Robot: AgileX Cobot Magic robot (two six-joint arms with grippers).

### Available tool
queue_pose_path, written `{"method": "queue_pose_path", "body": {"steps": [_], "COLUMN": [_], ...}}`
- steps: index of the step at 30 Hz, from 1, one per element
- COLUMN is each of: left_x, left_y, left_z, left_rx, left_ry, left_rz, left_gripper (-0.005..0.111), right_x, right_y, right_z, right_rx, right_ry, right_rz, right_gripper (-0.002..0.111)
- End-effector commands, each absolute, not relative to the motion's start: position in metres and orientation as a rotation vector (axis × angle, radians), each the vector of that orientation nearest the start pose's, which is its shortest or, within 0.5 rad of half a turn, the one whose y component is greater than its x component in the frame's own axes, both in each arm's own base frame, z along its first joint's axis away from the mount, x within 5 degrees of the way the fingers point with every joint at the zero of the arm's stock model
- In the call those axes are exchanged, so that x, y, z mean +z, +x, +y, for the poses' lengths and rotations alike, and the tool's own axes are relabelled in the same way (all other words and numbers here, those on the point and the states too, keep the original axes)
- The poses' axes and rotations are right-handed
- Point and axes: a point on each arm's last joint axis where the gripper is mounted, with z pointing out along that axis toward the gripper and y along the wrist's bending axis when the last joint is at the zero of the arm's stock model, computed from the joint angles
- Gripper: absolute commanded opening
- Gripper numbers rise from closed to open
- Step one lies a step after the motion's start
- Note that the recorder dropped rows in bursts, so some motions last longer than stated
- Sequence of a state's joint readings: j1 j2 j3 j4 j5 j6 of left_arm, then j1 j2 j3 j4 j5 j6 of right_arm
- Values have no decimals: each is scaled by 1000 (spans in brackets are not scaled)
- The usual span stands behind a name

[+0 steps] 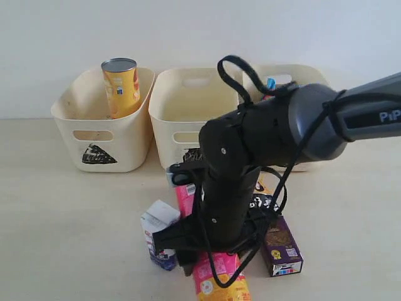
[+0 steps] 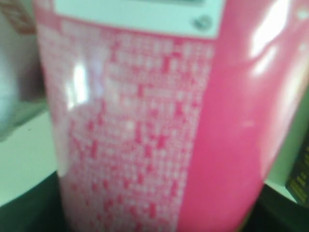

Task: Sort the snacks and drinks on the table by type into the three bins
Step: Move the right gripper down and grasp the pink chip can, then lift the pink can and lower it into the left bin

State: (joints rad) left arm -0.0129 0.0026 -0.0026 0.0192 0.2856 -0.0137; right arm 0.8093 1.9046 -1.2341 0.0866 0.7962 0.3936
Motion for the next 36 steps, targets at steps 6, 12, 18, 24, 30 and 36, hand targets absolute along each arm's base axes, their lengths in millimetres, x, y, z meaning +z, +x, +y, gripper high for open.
{"method": "queue_pose_path", "body": {"steps": [6, 12, 18, 24, 30, 36], "left_x": [188, 188, 188, 188, 188, 188], "left_y": [55, 55, 55, 55, 55, 55], "left_z": [0, 0, 0, 0, 0, 0], "left_rx": [1, 1, 1, 1, 1, 1], "left_ry": [10, 10, 10, 10, 10, 10], "left_rz": [1763, 1763, 1763, 1761, 1761, 1761], "left_gripper": [4, 4, 4, 4, 4, 4], "right_x": [228, 256, 282, 310, 325, 320], "right_y": [237, 239, 244, 255, 276, 302], "right_z": [250, 244, 246, 260, 286, 316], "right_rx": [222, 217, 268, 316, 406, 467], "right_ry": [-617, -727, -844, -958, -907, -850], "right_rz": [2866, 2673, 2404, 2116, 1832, 1682], "right_gripper": [0, 0, 0, 0, 0, 0]}}
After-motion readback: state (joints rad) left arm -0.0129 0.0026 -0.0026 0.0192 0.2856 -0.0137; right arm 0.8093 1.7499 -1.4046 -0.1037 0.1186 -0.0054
